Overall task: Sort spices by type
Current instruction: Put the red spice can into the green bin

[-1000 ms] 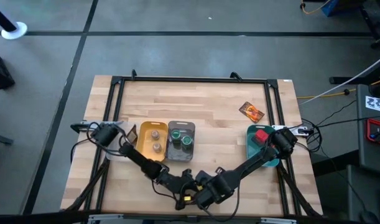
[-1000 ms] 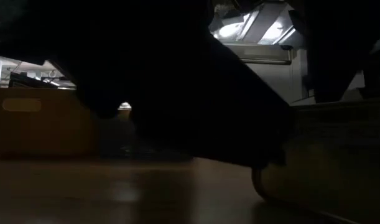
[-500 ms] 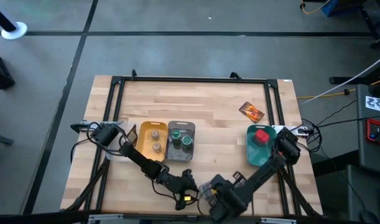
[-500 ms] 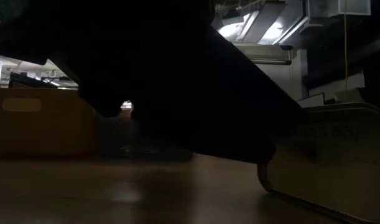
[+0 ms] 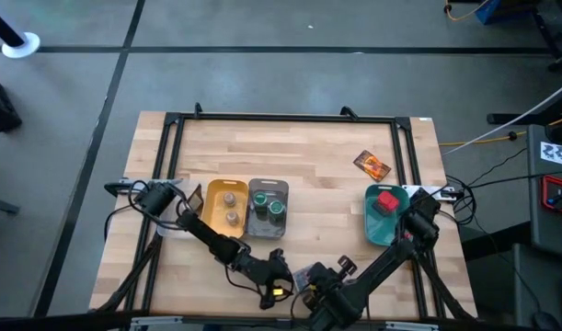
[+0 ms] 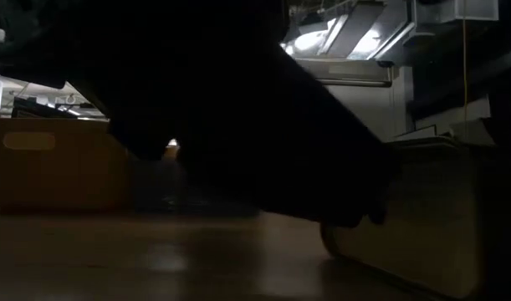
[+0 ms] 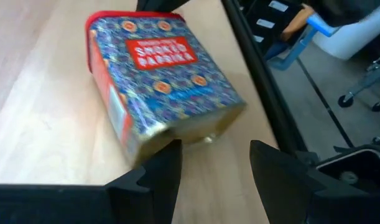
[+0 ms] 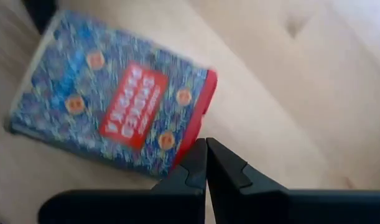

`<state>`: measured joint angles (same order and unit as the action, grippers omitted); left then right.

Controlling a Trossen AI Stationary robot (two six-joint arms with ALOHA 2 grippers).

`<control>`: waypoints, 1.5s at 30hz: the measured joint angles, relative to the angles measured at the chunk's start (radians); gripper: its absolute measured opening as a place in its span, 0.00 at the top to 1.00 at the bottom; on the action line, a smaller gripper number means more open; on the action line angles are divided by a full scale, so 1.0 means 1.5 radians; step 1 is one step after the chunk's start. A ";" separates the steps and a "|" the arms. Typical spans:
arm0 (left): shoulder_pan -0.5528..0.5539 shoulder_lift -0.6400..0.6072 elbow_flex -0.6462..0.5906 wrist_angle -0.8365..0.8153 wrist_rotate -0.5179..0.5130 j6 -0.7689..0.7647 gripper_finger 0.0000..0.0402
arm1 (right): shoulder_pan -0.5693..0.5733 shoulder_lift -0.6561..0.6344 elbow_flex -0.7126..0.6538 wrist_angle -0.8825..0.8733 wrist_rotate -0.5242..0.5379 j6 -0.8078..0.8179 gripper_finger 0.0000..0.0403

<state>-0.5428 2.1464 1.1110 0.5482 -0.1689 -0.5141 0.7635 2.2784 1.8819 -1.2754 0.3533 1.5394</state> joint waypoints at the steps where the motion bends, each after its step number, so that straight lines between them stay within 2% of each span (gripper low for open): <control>1: 0.001 0.000 0.000 -0.003 0.001 0.000 0.55 | 0.000 0.000 0.000 0.000 0.015 0.000 0.98; 14: -0.003 0.000 -0.001 -0.028 0.009 0.001 0.55 | -0.012 -0.003 -0.001 0.081 0.033 -0.069 0.98; 17: -0.003 -0.001 -0.001 -0.041 0.008 0.001 0.55 | -0.011 -0.003 -0.001 0.089 0.055 -0.070 0.98; 25: -0.005 -0.001 -0.001 -0.054 -0.002 -0.001 0.55 | -0.011 -0.004 -0.001 0.092 0.059 -0.070 0.98; 36: -0.013 -0.001 0.000 -0.072 -0.015 -0.001 0.55 | -0.011 -0.005 0.071 0.086 0.056 -0.107 0.98; 45: -0.013 -0.001 0.001 -0.077 -0.012 0.000 0.55 | -0.011 -0.005 0.077 0.090 0.058 -0.107 0.98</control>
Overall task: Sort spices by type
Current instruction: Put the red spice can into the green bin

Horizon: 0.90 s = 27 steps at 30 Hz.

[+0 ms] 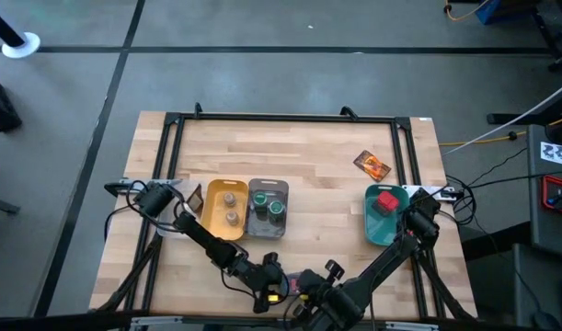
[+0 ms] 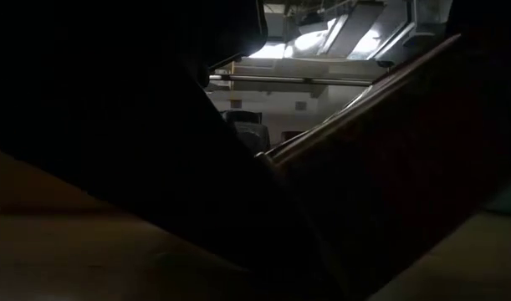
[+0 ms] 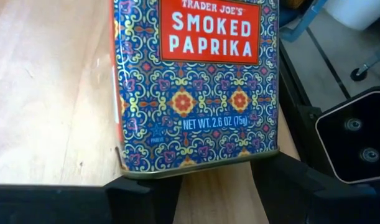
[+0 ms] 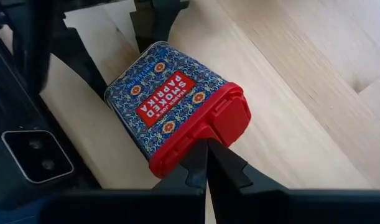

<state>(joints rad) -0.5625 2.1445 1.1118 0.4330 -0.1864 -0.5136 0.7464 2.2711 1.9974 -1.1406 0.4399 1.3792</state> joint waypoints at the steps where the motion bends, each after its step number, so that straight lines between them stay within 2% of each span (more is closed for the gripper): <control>1: 0.000 0.000 0.000 -0.001 0.002 -0.001 0.55 | 0.000 0.000 0.000 0.003 0.006 0.000 0.98; 19: 0.002 -0.006 0.001 -0.036 0.079 -0.037 0.55 | 0.000 0.001 0.000 0.017 0.026 0.001 0.98; 27: 0.000 -0.059 -0.001 -0.134 0.079 0.005 0.55 | -0.003 0.004 -0.001 0.050 0.049 -0.006 0.98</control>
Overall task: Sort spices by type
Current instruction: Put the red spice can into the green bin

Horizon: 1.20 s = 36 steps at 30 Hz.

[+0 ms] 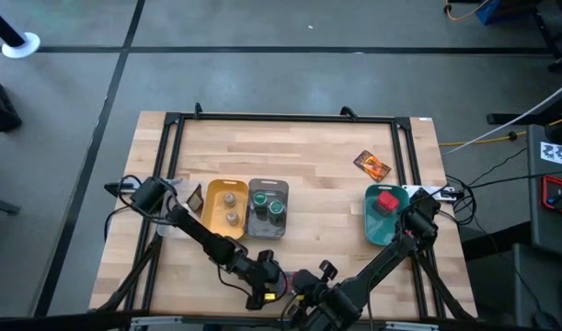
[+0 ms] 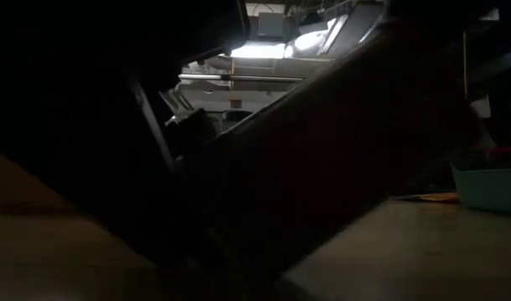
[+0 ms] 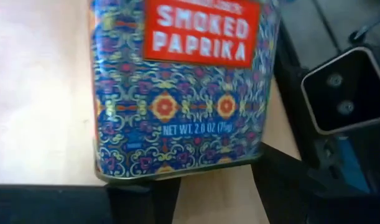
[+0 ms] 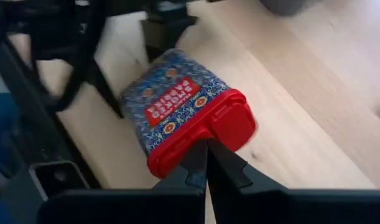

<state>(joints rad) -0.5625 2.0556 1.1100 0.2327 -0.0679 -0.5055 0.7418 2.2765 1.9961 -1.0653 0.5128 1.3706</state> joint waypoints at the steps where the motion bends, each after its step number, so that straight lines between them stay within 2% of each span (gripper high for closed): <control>1: 0.000 -0.002 0.000 -0.009 -0.003 0.001 0.55 | 0.000 0.000 0.000 0.008 0.007 -0.009 0.98; 17: -0.010 -0.008 0.001 -0.064 -0.010 -0.019 0.55 | -0.035 -0.002 0.000 0.061 -0.017 -0.065 0.98; 24: -0.010 -0.008 0.002 -0.076 -0.001 -0.029 0.55 | -0.039 -0.005 0.002 0.128 -0.004 -0.099 0.98; 36: -0.019 -0.022 0.000 -0.086 0.000 -0.028 0.55 | -0.041 -0.004 0.001 0.121 0.007 -0.099 0.98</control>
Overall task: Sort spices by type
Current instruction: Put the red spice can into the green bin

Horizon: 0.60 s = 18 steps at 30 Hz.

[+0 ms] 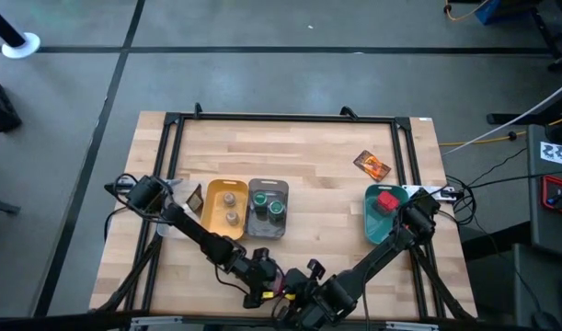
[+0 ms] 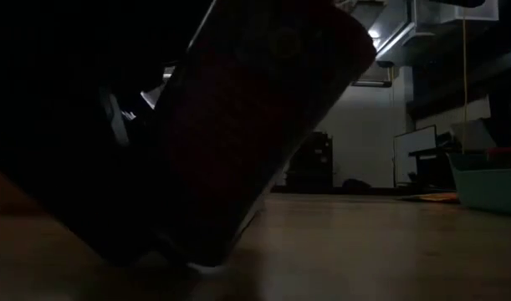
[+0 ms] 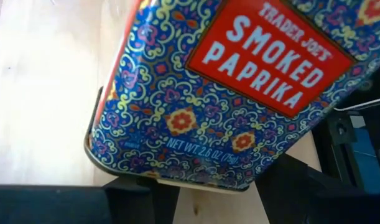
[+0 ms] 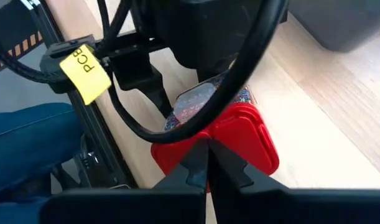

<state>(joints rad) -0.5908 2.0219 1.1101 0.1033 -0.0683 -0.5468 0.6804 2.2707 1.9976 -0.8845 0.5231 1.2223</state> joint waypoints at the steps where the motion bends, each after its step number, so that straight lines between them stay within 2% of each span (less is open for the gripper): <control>1: -0.001 -0.001 0.000 -0.002 0.000 0.000 0.55 | 0.000 0.000 0.000 0.001 0.002 0.000 0.98; 10: -0.003 -0.003 0.000 -0.012 0.002 -0.003 0.55 | 0.000 0.001 0.000 0.022 0.034 0.001 0.98; 18: -0.004 -0.003 0.000 -0.012 0.003 0.042 0.55 | -0.001 0.001 0.000 0.049 0.076 0.000 0.98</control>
<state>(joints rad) -0.5964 2.0174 1.1099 0.0849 -0.0635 -0.4836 0.6782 2.2715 1.9976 -0.8114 0.6365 1.2216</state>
